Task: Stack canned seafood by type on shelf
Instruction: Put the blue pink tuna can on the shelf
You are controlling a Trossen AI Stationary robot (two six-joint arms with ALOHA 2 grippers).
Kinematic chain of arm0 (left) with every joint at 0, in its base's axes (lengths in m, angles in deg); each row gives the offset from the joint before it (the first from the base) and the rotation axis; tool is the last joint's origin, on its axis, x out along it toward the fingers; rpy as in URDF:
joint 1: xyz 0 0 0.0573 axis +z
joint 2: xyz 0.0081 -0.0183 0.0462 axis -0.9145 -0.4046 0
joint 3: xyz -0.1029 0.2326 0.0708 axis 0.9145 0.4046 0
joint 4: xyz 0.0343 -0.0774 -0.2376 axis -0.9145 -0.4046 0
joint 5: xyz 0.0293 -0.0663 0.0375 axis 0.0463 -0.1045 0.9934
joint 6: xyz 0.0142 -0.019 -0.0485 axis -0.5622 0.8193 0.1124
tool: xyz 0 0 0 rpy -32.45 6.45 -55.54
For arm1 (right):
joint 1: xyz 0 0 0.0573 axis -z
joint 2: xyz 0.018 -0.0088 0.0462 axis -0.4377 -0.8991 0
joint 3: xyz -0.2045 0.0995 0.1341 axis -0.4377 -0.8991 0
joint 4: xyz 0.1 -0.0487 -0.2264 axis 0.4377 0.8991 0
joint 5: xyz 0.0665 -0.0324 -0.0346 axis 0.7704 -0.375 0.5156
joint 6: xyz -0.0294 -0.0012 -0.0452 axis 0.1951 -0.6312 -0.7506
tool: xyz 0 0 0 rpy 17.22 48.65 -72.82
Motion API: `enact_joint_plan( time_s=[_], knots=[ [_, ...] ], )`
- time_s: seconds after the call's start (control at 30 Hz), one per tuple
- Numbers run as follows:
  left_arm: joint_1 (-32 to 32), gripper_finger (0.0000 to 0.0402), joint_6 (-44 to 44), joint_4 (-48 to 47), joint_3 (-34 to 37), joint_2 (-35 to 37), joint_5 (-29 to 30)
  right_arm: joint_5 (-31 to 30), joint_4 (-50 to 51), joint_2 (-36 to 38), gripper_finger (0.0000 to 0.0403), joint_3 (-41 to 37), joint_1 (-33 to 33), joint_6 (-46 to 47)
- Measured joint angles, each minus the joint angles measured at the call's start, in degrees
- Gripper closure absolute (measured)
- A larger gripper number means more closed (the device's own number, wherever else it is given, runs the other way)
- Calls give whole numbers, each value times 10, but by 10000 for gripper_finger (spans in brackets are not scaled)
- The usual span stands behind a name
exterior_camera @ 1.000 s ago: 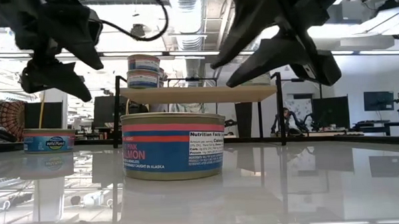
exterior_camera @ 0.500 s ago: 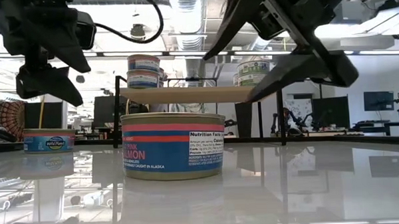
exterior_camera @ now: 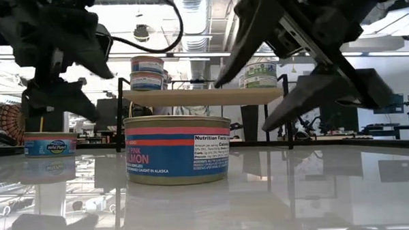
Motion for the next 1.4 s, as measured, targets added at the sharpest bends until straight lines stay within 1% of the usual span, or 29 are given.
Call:
enact_joint_plan(
  time_s=[0.13, 0.27, 0.47, 0.57, 0.7, 0.87, 0.97, 1.1, 1.27, 1.4],
  knots=[
    [-8, 152, 42, 53, -5, -43, 2, -2, -22, -17, 113, 1, -10, 8],
    [-22, 152, 74, 56, -38, -95, 10, -4, -32, -43, 113, 7, -21, 32],
    [-34, 152, 114, 55, -88, -160, 18, -34, -29, -55, 114, 22, -31, 10],
    [-35, 152, 131, 54, -101, -177, 28, -37, -34, -55, 114, 25, -28, -9],
    [-35, 152, 137, 53, -103, -178, 31, -31, -43, -59, 114, 25, -10, -30],
    [-35, 152, 145, 39, -102, -178, 34, -30, -58, -62, 120, 25, 5, -26],
    [-35, 152, 148, 38, -102, -178, 34, -20, -57, -65, 133, 24, 5, -23],
    [-35, 152, 180, 38, -102, -178, 34, -17, -54, -64, 161, 24, 5, -15],
    [-33, 152, 181, 38, -102, -178, 35, -17, -55, -64, 208, 24, 5, -18],
    [-31, 152, 186, 39, -102, -178, 41, -17, -54, -64, 255, 24, 5, -27]
  ],
)
